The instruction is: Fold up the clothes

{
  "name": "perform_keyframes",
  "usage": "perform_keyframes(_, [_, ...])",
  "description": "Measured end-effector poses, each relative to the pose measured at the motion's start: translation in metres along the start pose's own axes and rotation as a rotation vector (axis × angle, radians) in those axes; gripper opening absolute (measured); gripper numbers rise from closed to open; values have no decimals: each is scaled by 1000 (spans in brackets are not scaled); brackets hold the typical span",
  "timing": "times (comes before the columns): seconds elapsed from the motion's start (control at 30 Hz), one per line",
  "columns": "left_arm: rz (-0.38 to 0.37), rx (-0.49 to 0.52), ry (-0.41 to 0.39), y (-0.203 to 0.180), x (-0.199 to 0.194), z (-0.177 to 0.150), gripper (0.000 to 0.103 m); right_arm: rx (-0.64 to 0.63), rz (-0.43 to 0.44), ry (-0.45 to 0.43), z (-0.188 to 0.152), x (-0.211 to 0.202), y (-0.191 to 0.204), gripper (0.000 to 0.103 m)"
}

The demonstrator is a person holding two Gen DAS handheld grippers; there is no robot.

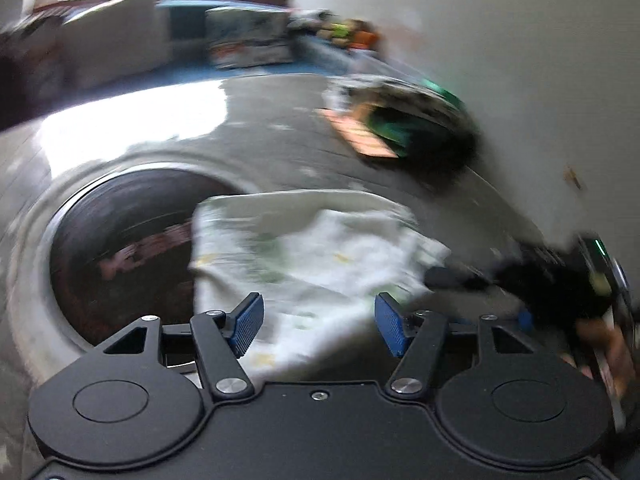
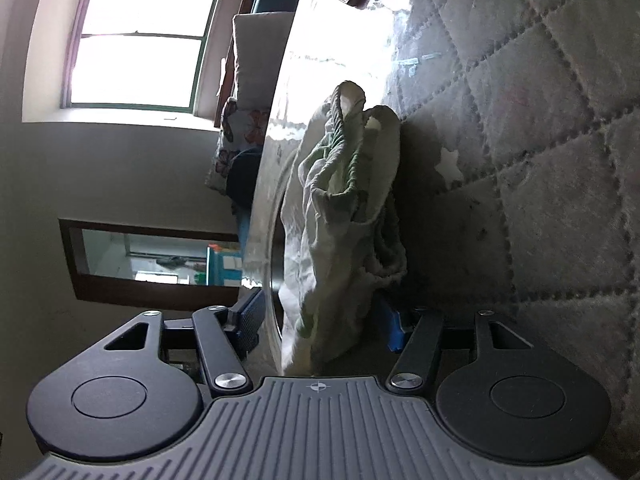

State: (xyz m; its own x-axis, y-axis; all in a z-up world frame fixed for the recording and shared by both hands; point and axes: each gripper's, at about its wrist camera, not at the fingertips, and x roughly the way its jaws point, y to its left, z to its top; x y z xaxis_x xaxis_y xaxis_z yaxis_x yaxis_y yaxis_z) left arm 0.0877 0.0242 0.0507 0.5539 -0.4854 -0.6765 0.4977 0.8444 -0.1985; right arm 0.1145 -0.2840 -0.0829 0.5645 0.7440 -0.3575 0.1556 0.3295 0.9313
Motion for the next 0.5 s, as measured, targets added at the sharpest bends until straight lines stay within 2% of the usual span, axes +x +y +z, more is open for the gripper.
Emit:
perform_keyframes(0.03, [2,42,9,-8,4,-2,65,-7,2,3,-1,-1,-1,52])
perform_keyframes(0.07, [3,84,17,-16,8,-3,65,-14,7,15,-1,0,0,49])
perform_keyframes(0.13, [2,143,31,-28,15,-5,65,-41,11,30,-1,0,1,33])
perform_keyframes(0.23, [4,239,50,-43,27,-10,66,-82,11,38,0,-3,4,22])
perform_keyframes(0.33, [28,293,59,-51,38,-9,70,-81,0,48,5,-2,3,17])
perform_keyframes(0.4, [79,326,46,-55,44,-6,72,-92,-2,53,6,-2,3,13])
perform_keyframes(0.5, [89,359,47,-58,47,-6,72,-94,9,56,8,-3,4,10])
